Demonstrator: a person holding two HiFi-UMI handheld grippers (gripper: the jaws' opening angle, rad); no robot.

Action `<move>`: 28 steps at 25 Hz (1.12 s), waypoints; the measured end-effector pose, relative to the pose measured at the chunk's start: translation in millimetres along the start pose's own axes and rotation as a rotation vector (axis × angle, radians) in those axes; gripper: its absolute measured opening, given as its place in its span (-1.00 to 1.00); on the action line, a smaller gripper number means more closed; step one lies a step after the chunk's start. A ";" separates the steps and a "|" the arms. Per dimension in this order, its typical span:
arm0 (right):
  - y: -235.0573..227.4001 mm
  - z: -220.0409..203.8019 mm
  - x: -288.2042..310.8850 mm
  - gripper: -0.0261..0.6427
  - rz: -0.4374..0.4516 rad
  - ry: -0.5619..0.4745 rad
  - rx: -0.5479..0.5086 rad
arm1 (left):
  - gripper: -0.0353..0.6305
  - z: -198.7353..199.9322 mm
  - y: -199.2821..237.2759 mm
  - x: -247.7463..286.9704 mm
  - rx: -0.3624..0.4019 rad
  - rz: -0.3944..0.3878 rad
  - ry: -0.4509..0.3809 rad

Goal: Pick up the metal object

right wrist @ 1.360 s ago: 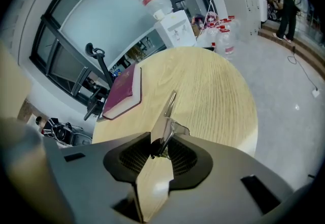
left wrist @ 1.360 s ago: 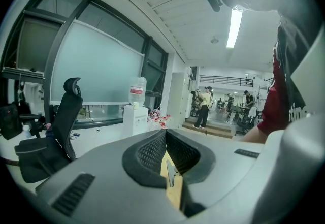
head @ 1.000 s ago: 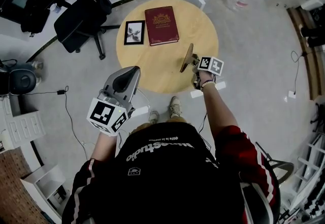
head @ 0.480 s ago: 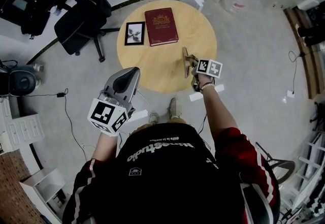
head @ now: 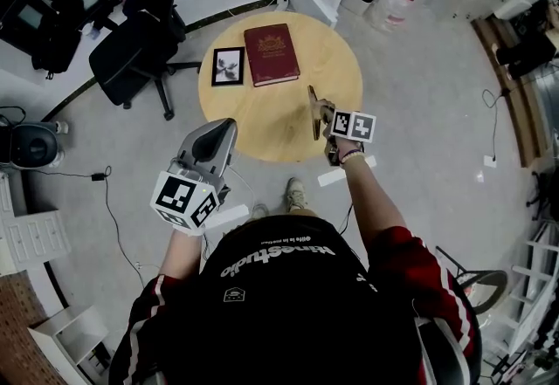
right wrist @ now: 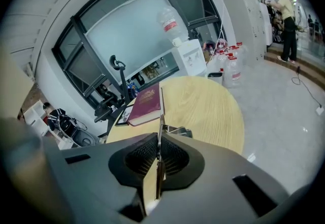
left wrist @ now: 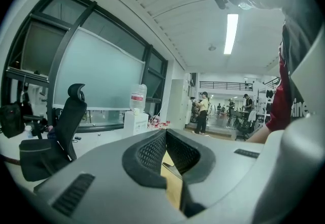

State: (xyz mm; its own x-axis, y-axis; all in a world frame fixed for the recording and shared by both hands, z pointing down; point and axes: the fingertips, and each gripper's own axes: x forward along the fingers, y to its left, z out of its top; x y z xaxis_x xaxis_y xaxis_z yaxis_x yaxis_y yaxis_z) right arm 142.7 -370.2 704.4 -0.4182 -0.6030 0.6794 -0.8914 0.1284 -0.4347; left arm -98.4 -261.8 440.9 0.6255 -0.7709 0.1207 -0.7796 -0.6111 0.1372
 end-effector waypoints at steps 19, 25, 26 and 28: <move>91.0 8.9 -117.3 -0.79 -0.028 -0.183 -0.183 | -0.84 19.5 3.8 -40.3 -0.012 -0.068 -0.098; 123.6 2.0 -155.6 -0.79 -0.014 -0.256 -0.231 | -0.84 24.9 -0.5 -45.8 -0.002 -0.107 -0.114; 127.9 -1.7 -160.9 -0.79 -0.015 -0.264 -0.235 | -0.84 26.2 -1.3 -47.0 0.001 -0.113 -0.118; 137.2 -8.0 -171.6 -0.79 -0.017 -0.282 -0.246 | -0.84 28.5 -2.0 -49.2 0.006 -0.124 -0.123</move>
State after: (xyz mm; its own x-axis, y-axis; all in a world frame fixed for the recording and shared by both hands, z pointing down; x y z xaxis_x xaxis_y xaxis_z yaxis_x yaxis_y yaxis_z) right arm 90.8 -242.9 532.9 -0.3685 -0.7955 0.4809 -0.9276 0.2810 -0.2460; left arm -128.5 -227.8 406.7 0.7085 -0.7055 -0.0179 -0.6972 -0.7036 0.1374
